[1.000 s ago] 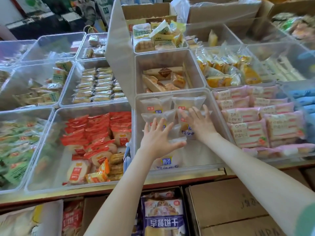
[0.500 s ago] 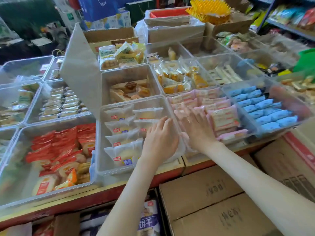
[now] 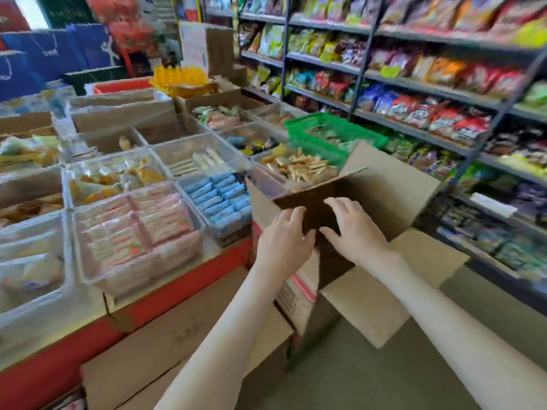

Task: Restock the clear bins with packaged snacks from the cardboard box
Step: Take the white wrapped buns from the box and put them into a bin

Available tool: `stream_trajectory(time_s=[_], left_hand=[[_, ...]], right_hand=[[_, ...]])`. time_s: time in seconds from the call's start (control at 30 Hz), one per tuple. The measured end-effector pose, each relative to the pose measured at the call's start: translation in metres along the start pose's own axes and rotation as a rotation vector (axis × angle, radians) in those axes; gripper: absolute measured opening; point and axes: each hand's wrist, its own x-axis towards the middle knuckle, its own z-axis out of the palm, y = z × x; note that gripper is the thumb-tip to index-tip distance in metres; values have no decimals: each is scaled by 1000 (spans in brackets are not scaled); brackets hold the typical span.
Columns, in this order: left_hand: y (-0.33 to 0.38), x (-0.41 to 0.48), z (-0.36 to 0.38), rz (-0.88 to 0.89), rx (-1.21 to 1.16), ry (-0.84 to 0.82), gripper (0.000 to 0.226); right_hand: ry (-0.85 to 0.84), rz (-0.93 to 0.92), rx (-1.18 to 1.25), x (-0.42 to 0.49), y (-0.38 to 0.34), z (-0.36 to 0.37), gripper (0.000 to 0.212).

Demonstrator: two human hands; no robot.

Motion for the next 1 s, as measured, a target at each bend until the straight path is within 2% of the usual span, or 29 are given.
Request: stream_trajectory(time_s=[0.17,0.33,0.47,0.6,0.77,0.9,1.0], left_hand=[[83,41,61,-2,67,-36,54],[106,81,148,-105,172,-202,51],[85,123,215,-211,315,-272,51],[53,162,280,-310,242,-455,53],[10,181,325,-465,256,-626,58],[-26,188,357,-582,260,-696,63],[-50,192,385,-609,291,-728,71]], right_hand=[[-85,110,-39,-10,112,-16,55],[-203,120,-18,13,181,12,57],[-366,92,-65,55,224,51,63],[-533,53,-77,106,259,103,69],[-757,-25,-134,157,285,180,78],[-917,-58,-184,183,297,250,93],[-986,-151,-302,195,301,309,103]])
